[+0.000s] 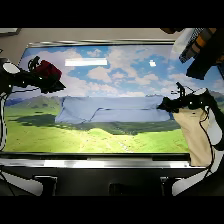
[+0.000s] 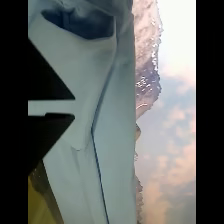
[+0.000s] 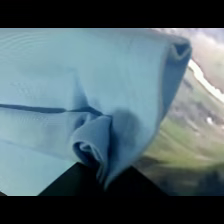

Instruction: Fold the clothes and pants, and hang the long-sleeved shirts on hangers.

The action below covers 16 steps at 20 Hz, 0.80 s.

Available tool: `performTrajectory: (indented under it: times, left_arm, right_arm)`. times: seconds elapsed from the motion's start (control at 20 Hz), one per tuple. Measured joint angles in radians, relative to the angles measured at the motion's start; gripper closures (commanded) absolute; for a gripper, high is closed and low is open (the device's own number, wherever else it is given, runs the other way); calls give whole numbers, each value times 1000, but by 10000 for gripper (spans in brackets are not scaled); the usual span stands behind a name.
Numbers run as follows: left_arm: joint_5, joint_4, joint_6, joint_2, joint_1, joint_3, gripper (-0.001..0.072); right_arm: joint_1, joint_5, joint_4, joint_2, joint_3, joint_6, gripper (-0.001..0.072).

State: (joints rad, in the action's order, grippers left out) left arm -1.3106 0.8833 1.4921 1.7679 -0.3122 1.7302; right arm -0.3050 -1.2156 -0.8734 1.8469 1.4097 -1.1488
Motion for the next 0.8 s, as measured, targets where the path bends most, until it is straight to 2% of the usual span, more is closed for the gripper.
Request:
performTrajectory:
  times: [0.15,0.35,0.6,0.8]
  left_arm:
    - [6,0,31,0,35,-8,691]
    - [68,-1,75,0,166,-60,691]
    - [259,-13,210,35,435,-135,691]
    - [469,-142,288,99,653,-151,692]
  right_arm:
    - [8,-38,-31,-68,25,-81,675]
    - [12,-142,-109,-186,122,-232,675]
    - [12,-298,-211,-304,275,-405,674]
    - [12,-374,-249,-385,341,-466,674]
